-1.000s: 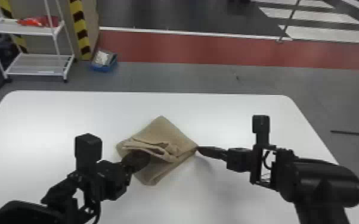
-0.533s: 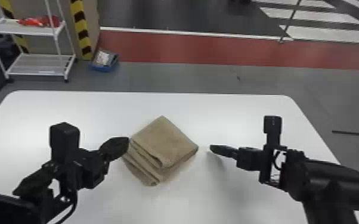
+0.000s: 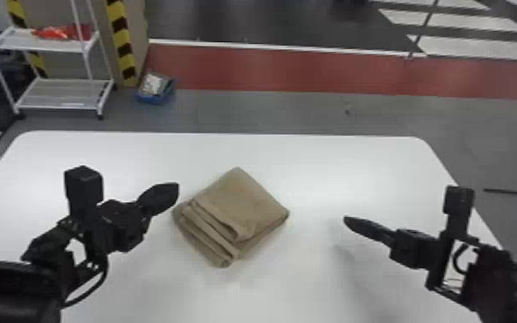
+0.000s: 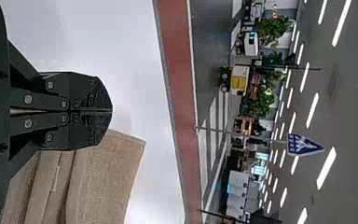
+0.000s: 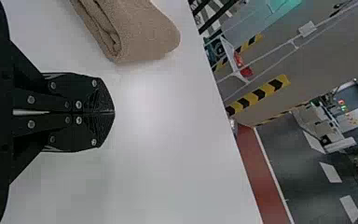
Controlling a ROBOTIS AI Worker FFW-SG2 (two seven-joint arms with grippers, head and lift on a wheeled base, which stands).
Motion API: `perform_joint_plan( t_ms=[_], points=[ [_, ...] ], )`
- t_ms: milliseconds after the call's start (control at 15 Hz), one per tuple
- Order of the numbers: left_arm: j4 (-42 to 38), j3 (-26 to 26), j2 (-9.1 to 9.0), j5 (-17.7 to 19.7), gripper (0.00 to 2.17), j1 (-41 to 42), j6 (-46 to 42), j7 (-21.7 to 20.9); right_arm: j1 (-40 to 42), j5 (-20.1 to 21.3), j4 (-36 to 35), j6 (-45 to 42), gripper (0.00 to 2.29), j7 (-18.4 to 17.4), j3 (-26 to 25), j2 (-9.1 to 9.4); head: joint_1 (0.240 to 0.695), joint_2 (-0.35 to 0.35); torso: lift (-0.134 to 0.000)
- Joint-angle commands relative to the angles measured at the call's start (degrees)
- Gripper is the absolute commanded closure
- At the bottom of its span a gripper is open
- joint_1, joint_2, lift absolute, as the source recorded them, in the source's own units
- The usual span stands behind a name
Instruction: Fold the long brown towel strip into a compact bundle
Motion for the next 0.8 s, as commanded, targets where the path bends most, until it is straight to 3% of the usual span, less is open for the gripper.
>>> perform_joint_plan(
  t_ms=[0,200,333,533,733],
  points=[
    [3.28,0.77,0.07,0.15,2.00,-0.18,-0.74,-0.90,3.11,-5.43,-3.16,-0.03,2.11,1.85,-7.67,-0.41,0.695,-0.161,-0.107],
    [5.83,1.13,-0.11,0.06,2.00,-0.09,-1.80,-2.04,6.97,-13.34,-6.14,-0.03,2.11,4.57,-18.31,-0.59,0.695,-0.206,-0.107],
    [7.06,0.51,-0.54,0.15,2.00,-0.09,-2.50,-2.13,7.33,-16.86,-6.23,0.50,2.11,5.54,-21.91,-0.50,0.695,-0.261,-0.107],
    [10.14,0.25,-2.13,0.06,2.00,-0.09,-10.06,-0.55,8.03,-17.38,-7.90,1.03,2.11,5.72,-20.59,-0.06,0.695,-0.304,-0.107],
    [10.58,0.16,-2.21,-0.46,2.00,-0.09,-8.12,0.42,8.12,-17.47,-8.43,0.85,2.11,5.72,-18.57,0.03,0.695,-0.285,-0.107]
  ],
)
